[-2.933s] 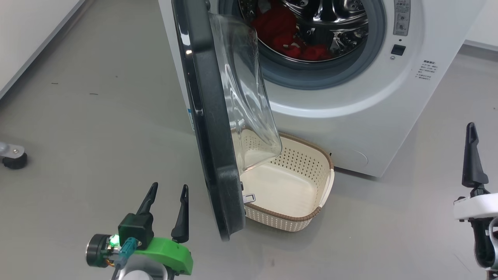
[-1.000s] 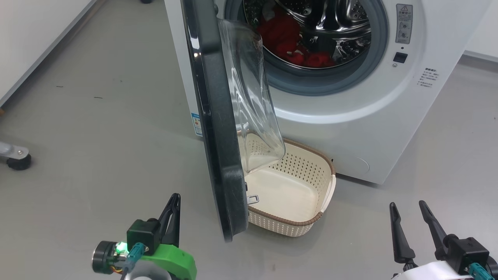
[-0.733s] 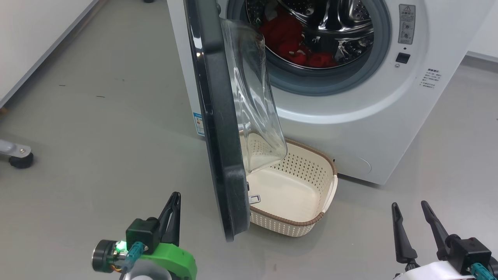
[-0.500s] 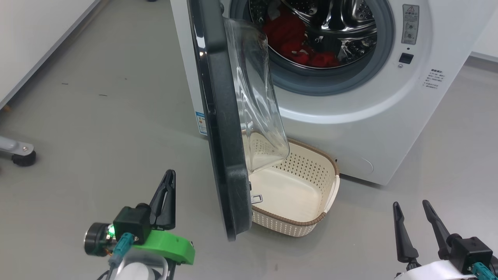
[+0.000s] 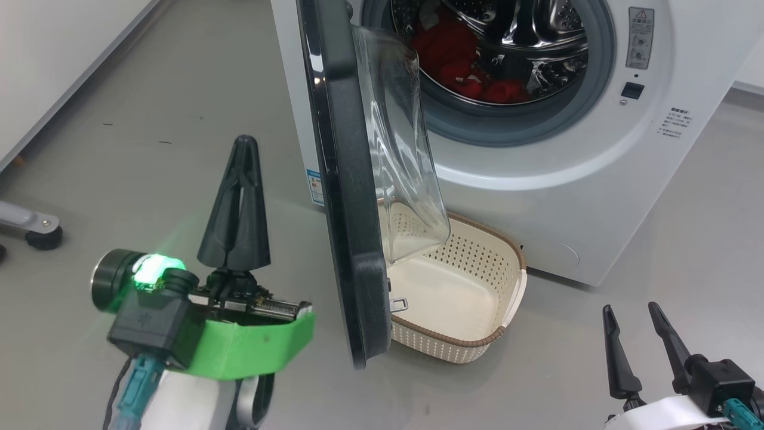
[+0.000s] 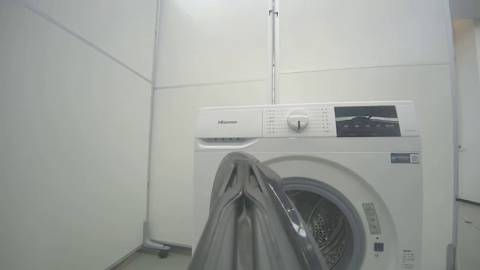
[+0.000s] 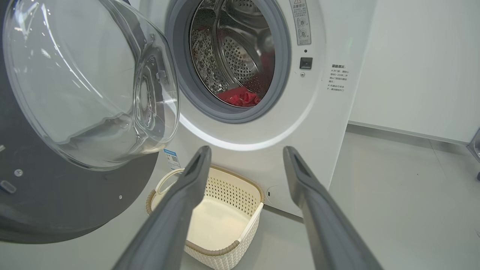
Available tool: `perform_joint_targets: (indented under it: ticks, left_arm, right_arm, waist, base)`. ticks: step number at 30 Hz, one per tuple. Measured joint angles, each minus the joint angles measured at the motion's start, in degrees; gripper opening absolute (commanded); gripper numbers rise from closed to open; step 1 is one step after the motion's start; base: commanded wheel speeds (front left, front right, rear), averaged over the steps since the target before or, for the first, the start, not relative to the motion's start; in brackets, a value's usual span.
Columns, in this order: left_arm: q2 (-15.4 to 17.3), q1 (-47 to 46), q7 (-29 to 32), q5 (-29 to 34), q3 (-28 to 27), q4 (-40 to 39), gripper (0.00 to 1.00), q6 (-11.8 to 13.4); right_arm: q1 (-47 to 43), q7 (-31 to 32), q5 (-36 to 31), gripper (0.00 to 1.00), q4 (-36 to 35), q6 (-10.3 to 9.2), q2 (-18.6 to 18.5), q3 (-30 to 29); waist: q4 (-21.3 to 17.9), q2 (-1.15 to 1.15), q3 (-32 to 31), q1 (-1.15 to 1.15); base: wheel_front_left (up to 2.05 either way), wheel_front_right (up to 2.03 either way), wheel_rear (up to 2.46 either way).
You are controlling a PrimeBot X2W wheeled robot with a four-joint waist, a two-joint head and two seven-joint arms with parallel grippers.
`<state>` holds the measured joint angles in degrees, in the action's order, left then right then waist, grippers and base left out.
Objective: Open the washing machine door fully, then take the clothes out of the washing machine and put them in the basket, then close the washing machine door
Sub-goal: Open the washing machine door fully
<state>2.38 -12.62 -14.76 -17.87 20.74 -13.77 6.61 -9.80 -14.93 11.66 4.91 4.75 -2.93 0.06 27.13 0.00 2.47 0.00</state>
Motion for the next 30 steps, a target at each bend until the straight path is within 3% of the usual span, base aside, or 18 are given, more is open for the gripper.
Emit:
perform_joint_targets:
  ticks: [7, 17, 23, 30]
  left_arm:
    - [0.02, -0.59, -0.01, -0.19, 7.69, -5.49, 0.00, -4.04]
    - [0.67, 5.08, 2.68, -1.74, 18.34, 2.13, 0.00, -10.12]
    - [1.41, 7.17, 6.49, -2.68, 18.83, 7.27, 0.00, -10.38]
    - [1.40, 7.97, 7.17, -2.81, 15.83, 10.93, 0.00, -7.78]
  right_arm:
    - [0.01, 0.00, -0.33, 1.00, 0.22, 0.48, 0.24, -0.01]
    - [0.19, 0.00, -0.75, 1.00, 0.85, 1.15, 0.48, 0.55]
    - [0.21, 0.00, -0.79, 1.00, 0.92, 1.18, 0.54, 0.25]
    - [0.22, 0.00, -0.80, 1.00, 0.94, 1.23, 0.56, 0.00]
  waist:
    - [-0.43, 0.00, -0.08, 0.00]
    - [-2.04, 0.00, -0.16, 0.00]
    - [-2.86, 0.00, 0.23, 0.00]
    - [-3.12, 0.00, 0.43, 0.00]
  base:
    - [0.00, 0.00, 0.00]
    - [0.00, 0.00, 0.00]
    - [0.00, 0.00, 0.00]
    - [0.00, 0.00, 0.00]
